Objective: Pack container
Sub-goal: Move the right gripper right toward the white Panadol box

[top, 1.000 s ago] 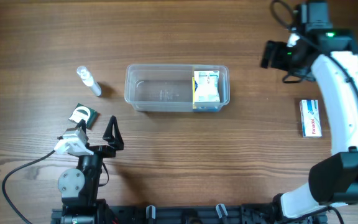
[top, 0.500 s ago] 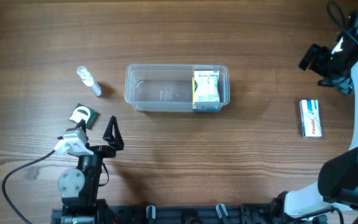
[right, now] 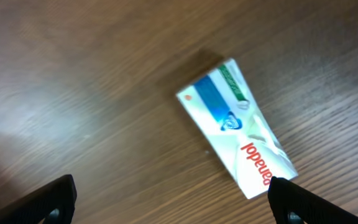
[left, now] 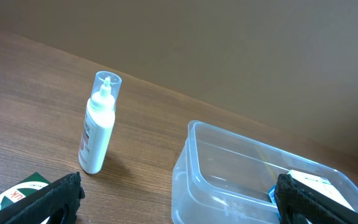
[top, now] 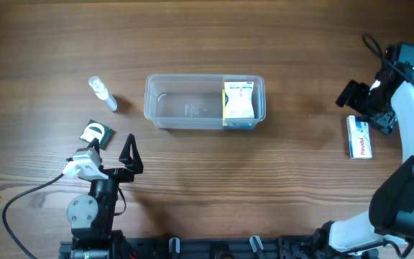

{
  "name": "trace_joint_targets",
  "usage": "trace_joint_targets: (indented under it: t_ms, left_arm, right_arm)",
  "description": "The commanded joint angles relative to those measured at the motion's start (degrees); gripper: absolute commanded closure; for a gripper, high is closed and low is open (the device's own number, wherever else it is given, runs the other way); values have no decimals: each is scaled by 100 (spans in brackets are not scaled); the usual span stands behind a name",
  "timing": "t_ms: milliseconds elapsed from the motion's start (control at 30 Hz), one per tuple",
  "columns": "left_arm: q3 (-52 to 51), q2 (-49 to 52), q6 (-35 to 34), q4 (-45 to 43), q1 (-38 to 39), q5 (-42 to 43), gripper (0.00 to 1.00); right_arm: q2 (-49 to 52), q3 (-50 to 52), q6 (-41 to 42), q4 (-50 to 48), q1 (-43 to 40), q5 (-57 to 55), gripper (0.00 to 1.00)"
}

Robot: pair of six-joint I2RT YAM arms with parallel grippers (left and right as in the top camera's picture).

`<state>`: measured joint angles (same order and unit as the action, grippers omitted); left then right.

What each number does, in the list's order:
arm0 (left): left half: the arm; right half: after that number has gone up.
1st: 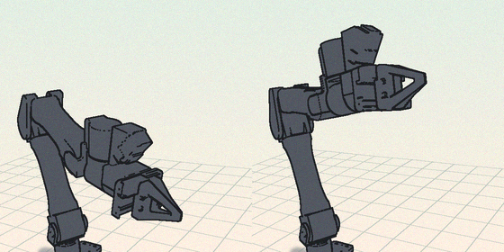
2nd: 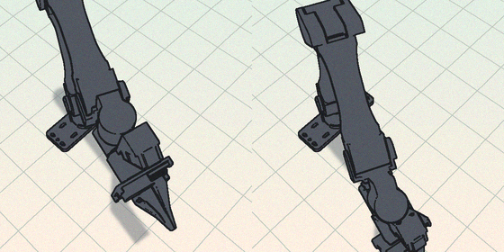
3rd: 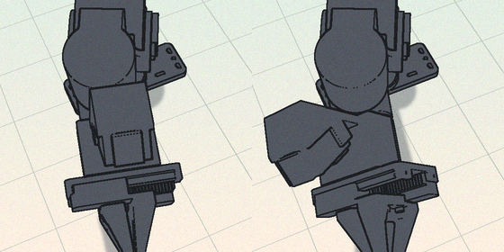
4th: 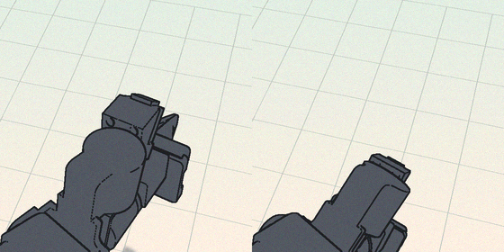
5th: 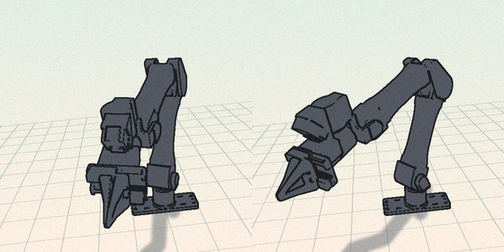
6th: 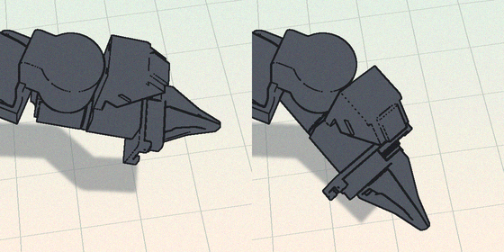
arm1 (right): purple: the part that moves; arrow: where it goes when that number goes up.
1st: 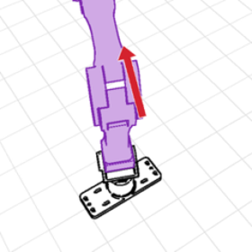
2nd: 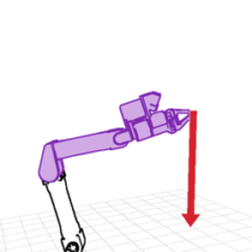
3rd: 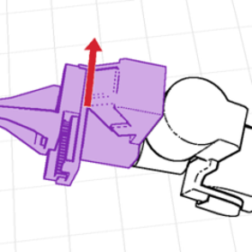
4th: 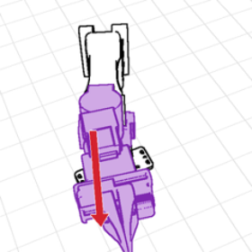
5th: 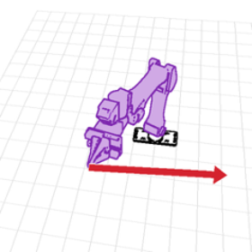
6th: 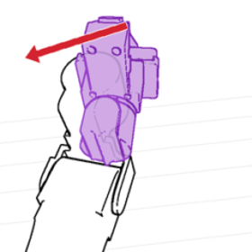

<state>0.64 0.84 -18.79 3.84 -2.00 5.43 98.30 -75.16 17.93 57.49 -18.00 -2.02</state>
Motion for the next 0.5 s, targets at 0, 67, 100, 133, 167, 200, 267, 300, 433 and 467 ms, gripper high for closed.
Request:
trace_joint_targets:
  t_ms: [0, 67, 100, 133, 167, 200, 267, 300, 433, 467]
  left_arm:
    - [-33, -9, 48, 26, -42, -74, 0]
    - [-33, -9, 48, 24, -42, -74, 0]
    - [-33, -9, 48, 24, -42, -74, 0]
    - [-33, -9, 48, 24, -42, -74, 0]
    - [-33, -9, 48, 24, -42, -74, 0]
    - [-33, -9, 48, 24, -42, -74, 0]
    - [-33, -9, 48, 24, -42, -74, 0]
    - [-33, -9, 48, 24, -42, -74, 0]
    - [-33, -9, 48, 24, -42, -76, 0]
    - [-33, -9, 48, 24, -42, -74, 0]
  right_arm:
    - [-79, 358, 243, -203, -267, -181, 0]
    - [-68, 492, 330, -321, -369, -179, 0]
    - [-68, 531, 332, -374, -400, -175, 0]
    - [-68, 573, 332, -417, -433, -181, 0]
    - [-68, 610, 337, -459, -457, -181, 0]
    - [-68, 640, 352, -485, -474, -181, 0]
    - [-68, 717, 358, -575, -492, -188, 0]
    - [-68, 748, 367, -601, -492, -205, 0]
    - [-66, 916, 361, -841, -498, -273, 0]
    - [-63, 951, 345, -920, -501, -313, 0]
